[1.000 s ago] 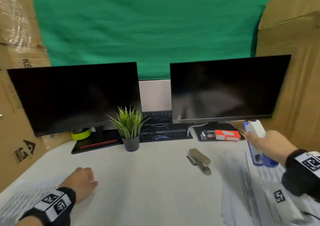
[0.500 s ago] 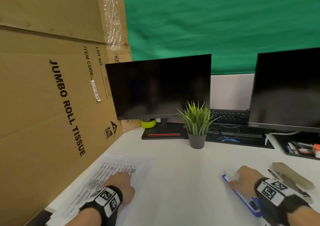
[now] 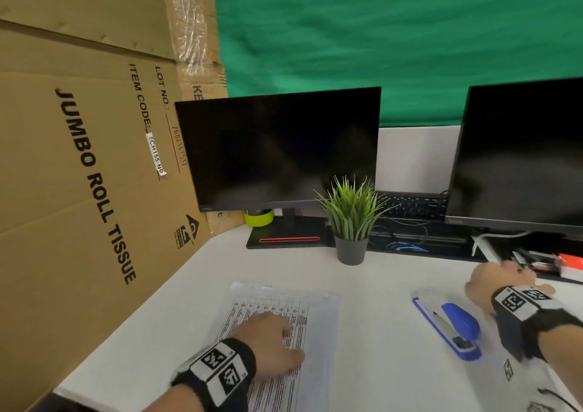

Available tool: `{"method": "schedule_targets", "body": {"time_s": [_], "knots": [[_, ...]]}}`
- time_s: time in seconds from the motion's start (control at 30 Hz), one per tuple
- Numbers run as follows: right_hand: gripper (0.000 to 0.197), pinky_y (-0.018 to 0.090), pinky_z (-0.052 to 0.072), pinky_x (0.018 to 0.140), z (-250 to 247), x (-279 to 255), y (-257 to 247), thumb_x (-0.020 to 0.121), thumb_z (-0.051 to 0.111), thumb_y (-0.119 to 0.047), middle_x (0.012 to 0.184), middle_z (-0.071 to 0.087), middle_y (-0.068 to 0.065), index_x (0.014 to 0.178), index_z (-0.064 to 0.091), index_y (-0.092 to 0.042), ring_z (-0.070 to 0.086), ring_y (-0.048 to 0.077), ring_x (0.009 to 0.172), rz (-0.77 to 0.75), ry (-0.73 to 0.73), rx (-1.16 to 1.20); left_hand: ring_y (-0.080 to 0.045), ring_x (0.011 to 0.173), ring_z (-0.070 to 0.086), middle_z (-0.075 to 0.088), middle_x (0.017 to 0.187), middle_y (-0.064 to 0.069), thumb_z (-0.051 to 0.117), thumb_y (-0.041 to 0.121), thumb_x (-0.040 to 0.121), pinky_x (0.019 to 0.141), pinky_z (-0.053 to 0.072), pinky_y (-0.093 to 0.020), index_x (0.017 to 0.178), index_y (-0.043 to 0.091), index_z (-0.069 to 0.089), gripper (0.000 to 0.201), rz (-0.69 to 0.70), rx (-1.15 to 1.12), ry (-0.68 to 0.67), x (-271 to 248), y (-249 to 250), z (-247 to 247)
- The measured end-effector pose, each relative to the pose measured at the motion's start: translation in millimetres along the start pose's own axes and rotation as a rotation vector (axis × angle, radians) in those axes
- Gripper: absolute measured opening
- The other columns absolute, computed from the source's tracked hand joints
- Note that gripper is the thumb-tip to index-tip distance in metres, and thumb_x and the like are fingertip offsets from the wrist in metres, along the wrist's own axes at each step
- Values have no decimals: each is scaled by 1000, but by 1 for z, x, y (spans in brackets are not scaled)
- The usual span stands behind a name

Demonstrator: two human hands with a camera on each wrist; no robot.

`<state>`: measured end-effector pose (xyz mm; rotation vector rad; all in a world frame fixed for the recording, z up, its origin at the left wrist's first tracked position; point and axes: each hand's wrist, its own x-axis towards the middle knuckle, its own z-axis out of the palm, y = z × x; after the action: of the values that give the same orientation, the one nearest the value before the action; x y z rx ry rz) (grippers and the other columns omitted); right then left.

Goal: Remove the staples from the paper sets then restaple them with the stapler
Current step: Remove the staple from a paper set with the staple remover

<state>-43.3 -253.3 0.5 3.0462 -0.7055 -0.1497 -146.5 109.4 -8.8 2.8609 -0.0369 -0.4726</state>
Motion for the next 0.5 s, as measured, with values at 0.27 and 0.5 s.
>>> {"method": "schedule_targets", "body": {"time_s": [0.27, 0.5], "knots": [[15, 25, 49, 89, 9, -5, 49, 89, 55, -27, 119, 63, 1, 105, 57, -26, 61, 18, 105, -158, 9, 68, -37, 147, 6, 11, 161, -5, 46, 79, 77, 117, 17, -54, 152, 39, 13, 91, 95, 306, -220, -3, 37, 12], [53, 38, 54, 82, -52, -67, 25, 86, 63, -17, 119, 63, 9, 137, 46, -20, 61, 24, 93, -310, 285, 606, -25, 124, 46, 48, 134, -2, 55, 63, 83, 103, 40, -38, 129, 23, 53, 61, 194, 79, -118, -17, 83, 13]]}}
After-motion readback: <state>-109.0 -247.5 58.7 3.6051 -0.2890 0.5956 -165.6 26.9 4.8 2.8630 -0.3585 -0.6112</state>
